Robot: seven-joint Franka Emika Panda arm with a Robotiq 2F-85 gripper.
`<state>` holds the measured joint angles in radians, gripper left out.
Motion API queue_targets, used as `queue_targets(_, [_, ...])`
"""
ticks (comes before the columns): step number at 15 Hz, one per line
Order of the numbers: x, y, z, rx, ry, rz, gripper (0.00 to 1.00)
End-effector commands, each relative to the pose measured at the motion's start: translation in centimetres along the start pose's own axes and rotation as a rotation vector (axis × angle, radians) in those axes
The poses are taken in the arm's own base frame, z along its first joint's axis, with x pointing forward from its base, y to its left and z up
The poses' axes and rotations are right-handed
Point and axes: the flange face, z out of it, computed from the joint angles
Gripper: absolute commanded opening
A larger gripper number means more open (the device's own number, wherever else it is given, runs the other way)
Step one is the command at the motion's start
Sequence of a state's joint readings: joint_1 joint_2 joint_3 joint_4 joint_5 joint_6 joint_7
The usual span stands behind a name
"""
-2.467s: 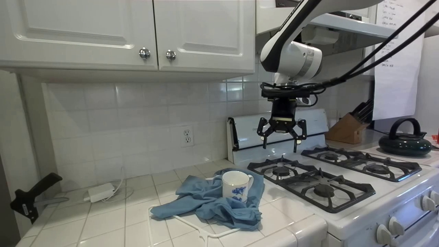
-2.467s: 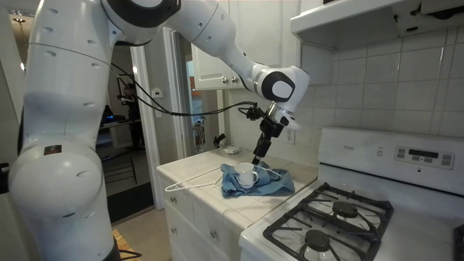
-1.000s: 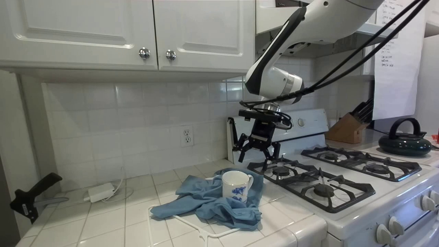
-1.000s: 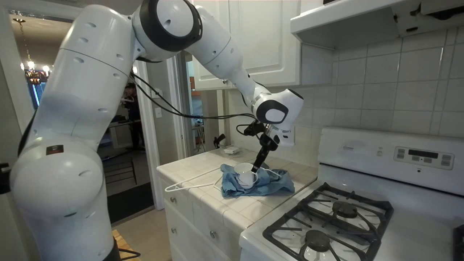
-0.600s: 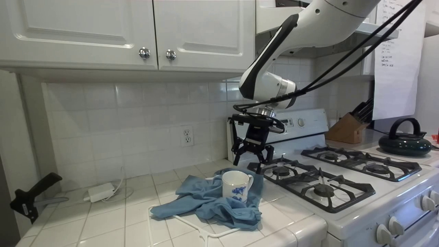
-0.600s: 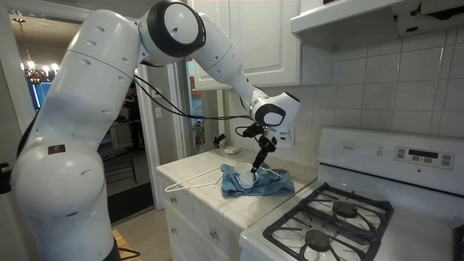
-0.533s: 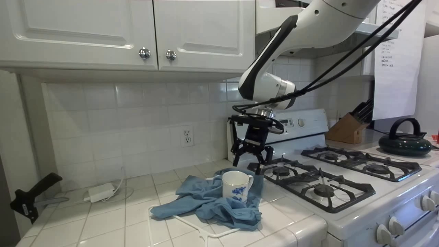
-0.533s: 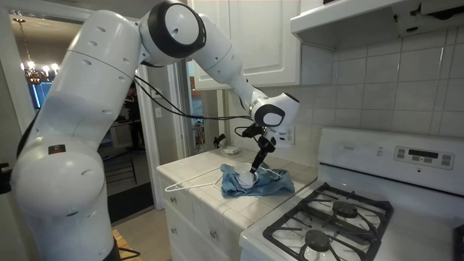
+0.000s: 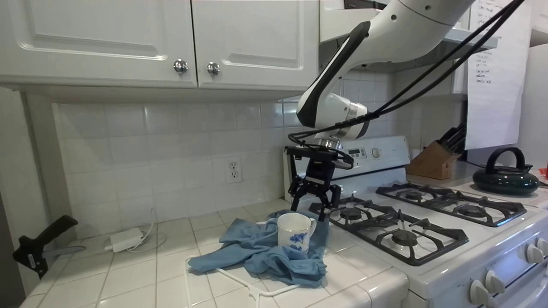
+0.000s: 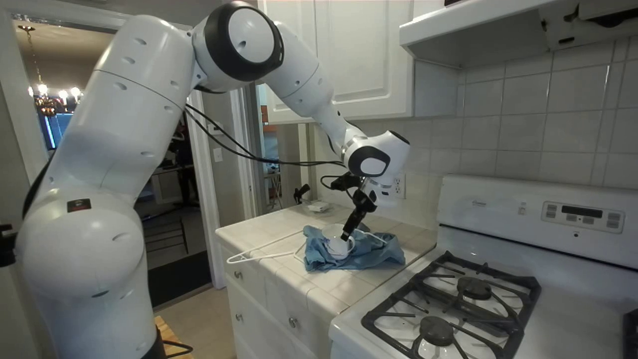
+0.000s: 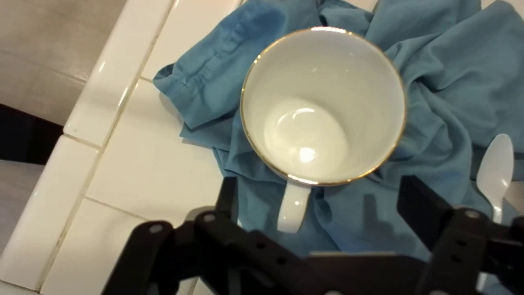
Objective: Move the white mug to the right.
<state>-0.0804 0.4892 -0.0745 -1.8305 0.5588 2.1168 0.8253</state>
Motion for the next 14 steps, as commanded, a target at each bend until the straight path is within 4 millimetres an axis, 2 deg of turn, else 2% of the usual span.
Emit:
queue_targets(1, [-0.1, 0.3, 0.1, 0.009, 0.016, 0.042, 0.97])
queue_targets(4, [0.1, 0.4, 0.0, 0.011, 0.027, 0.052, 0.68])
queue_targets(5, [0.1, 0.4, 0.1, 0.010, 0.029, 0.055, 0.63])
queue_targets(7, [0.2, 0.6, 0.3, 0.007, 0.033, 0.063, 0.45])
queue_targets(10, [0.4, 1.0, 0.7, 0.001, 0.038, 0.073, 0.41])
queue_targets(12, [0.6, 1.4, 1.1, -0.003, 0.044, 0.081, 0.33])
queue_targets(14, [0.6, 1.6, 1.3, -0.005, 0.050, 0.084, 0.14])
